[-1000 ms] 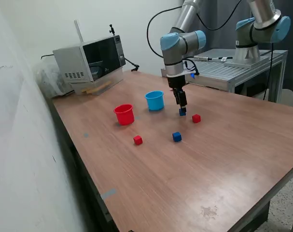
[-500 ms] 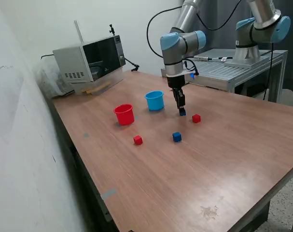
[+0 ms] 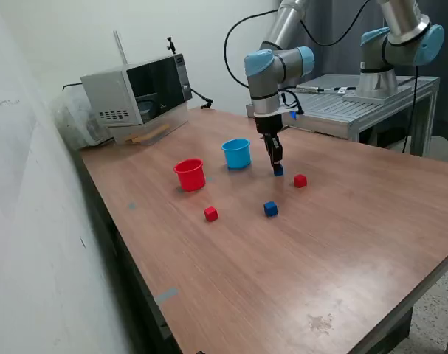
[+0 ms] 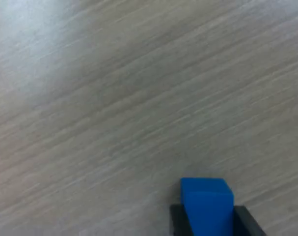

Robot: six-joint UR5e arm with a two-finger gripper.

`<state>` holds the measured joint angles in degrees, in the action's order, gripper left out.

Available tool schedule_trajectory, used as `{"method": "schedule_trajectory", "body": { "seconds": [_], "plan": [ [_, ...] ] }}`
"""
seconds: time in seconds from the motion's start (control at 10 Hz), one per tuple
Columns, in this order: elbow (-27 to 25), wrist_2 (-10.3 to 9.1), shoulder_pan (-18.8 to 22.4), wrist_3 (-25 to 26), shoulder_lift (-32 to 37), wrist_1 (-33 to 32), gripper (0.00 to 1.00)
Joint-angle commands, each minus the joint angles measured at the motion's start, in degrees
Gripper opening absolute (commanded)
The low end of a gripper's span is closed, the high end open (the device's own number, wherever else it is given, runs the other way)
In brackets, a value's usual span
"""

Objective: Place red objects in the red bin, and blue objects in the blue bin.

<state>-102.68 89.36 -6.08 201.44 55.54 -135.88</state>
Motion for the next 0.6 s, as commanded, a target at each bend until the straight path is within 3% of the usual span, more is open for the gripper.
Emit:
{"method": "schedule_trajectory", "body": {
  "seconds": [0.0,0.3,0.5],
  "plan": [
    [0.1,-0.15,-0.2,-2.1,2.6,0.6,0.0],
    [0.3,-0.32,-0.1,-7.1,10.5,5.1,0.0],
    [1.8,-0.06,-0.5,-9.6,12.0,7.1,0.0]
  ]
}}
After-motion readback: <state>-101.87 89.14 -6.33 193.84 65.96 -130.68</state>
